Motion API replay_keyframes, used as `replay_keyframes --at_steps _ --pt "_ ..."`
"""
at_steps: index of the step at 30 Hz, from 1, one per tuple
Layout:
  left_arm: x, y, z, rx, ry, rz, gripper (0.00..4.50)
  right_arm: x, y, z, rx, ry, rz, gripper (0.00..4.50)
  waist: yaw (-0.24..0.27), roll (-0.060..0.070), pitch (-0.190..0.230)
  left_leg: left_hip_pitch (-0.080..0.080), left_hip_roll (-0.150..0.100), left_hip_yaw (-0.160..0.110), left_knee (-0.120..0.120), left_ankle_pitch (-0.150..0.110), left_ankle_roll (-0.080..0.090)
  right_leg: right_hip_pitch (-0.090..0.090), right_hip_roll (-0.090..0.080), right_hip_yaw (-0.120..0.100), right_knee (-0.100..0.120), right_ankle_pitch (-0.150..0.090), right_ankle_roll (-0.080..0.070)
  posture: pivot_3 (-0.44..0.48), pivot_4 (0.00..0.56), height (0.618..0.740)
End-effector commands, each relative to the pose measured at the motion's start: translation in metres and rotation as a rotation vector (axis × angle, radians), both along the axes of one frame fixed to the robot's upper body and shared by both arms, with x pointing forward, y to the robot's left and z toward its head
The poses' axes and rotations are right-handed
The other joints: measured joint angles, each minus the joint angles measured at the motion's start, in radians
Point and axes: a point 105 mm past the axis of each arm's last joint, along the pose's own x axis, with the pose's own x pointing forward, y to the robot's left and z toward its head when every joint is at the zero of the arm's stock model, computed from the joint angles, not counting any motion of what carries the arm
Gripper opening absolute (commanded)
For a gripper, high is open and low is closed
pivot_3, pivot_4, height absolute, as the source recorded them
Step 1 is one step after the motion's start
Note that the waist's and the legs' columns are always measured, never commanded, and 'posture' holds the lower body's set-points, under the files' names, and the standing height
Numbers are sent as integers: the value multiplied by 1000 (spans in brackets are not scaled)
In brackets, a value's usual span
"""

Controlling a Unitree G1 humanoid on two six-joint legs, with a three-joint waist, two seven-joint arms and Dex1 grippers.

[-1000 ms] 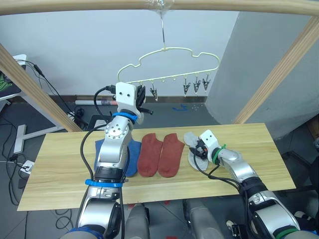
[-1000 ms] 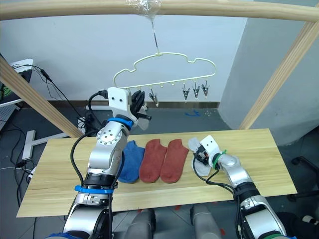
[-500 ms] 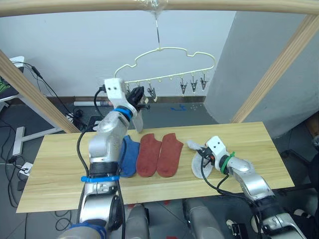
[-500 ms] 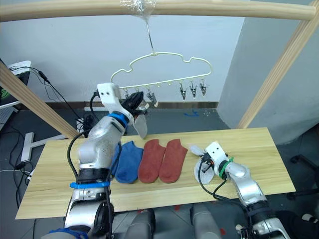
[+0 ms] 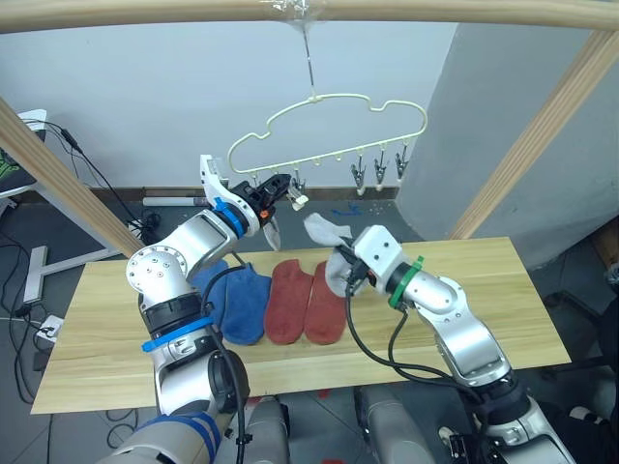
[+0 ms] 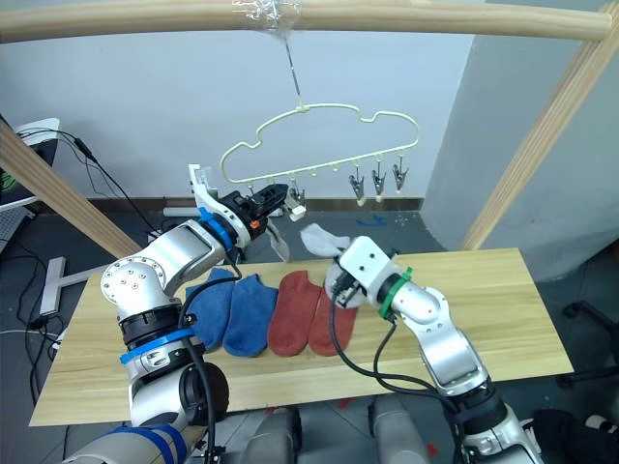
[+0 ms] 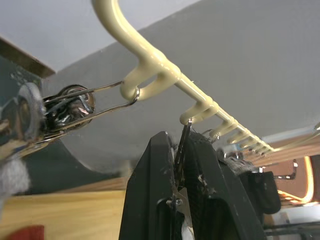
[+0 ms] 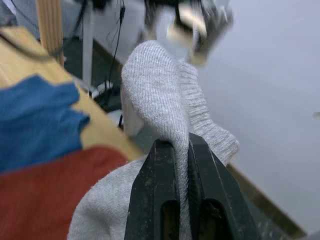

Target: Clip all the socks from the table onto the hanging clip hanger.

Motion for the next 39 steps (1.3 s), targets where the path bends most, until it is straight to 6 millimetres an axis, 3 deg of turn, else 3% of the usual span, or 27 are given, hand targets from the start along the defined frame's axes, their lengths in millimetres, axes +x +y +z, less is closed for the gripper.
replay_keyframes --at_steps 1,20,28,34,39 --pt "-1 1 -4 16 26 7 21 -3 4 16 11 -63 4 19 1 0 0 -1 0 0 0 0 0 0 0 0 -1 0 0 -26 253 740" --pt "-9 -4 11 -13 -46 -53 21 7 9 33 35 -88 -17 19 2 0 0 -1 0 0 -2 -1 -2 -1 0 0 -1 -2 -4 -29 251 740" --pt "-15 -3 15 -39 -72 -78 2593 7 11 28 23 -81 -11 0 4 0 0 -11 0 0 -1 -1 -2 -11 0 -1 0 1 1 -22 249 740" --pt "-22 19 17 -104 -62 -22 4440 11 14 20 43 -32 -1 0 6 0 0 -13 0 0 -2 -1 -2 -14 0 -1 0 1 1 -3 250 740" --pt "-40 29 23 -99 -86 -30 4477 17 26 12 119 64 16 0 10 0 0 -14 0 -1 -1 -1 -2 -15 0 -1 1 1 1 6 251 740"
